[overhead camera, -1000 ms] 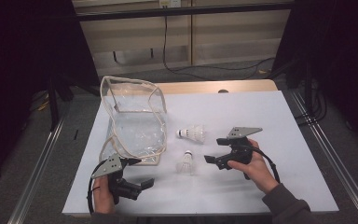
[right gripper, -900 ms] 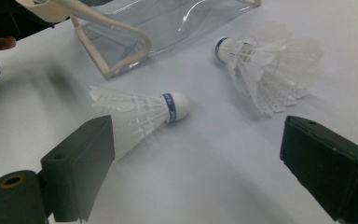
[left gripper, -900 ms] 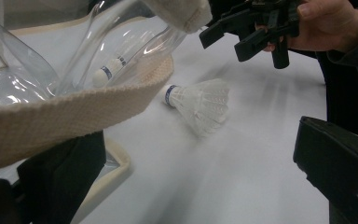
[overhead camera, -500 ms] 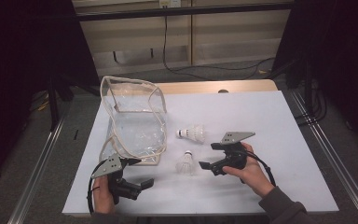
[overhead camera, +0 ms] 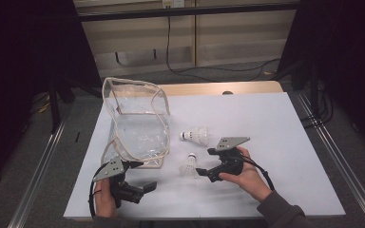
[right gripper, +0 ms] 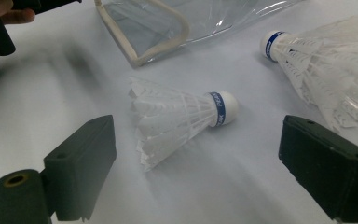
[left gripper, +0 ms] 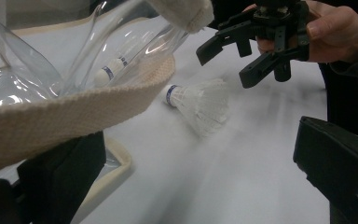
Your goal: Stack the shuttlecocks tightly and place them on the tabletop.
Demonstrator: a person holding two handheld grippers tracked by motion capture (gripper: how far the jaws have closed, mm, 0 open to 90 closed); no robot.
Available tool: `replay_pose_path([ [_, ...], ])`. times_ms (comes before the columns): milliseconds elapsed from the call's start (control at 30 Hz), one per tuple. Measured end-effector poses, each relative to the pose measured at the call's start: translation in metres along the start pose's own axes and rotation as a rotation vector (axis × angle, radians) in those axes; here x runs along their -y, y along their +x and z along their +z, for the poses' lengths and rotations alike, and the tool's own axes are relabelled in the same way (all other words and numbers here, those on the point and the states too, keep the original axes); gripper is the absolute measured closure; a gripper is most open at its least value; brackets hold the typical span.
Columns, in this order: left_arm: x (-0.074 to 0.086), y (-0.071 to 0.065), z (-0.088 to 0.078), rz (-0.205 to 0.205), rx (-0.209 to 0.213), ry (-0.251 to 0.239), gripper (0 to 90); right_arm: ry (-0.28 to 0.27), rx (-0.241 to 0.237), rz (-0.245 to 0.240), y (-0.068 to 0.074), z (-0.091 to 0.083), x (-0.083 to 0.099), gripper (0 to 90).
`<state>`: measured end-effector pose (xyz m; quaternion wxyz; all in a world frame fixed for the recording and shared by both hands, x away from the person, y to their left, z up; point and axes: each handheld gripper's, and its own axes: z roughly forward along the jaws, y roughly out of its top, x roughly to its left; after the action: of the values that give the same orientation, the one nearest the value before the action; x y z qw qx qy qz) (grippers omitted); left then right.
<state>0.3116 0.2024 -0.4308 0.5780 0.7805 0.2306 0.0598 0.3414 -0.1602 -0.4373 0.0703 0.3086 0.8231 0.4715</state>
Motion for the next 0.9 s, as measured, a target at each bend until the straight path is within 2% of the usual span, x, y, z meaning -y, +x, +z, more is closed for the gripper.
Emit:
replay_pose_path([
  [200,0.0,0.0,0.0,0.001,0.0,0.001,2.5,0.016,0.01,-0.01,0.0,0.005,0.001,12.1],
  [467,0.0,0.0,0.001,0.001,0.001,0.002,2.5,0.043,0.03,-0.048,0.005,0.011,0.001,14.4],
  [533,0.0,0.0,0.001,0.003,0.001,0.004,2.5,0.032,0.032,-0.043,0.004,0.011,0.0,17.2],
  [633,0.0,0.0,0.001,-0.001,0.002,0.0,2.5,0.031,0.049,-0.07,0.005,0.011,-0.001,20.2],
  [900,0.0,0.0,0.001,0.0,0.001,0.002,2.5,0.015,0.052,-0.068,0.003,0.008,-0.002,33.9],
])
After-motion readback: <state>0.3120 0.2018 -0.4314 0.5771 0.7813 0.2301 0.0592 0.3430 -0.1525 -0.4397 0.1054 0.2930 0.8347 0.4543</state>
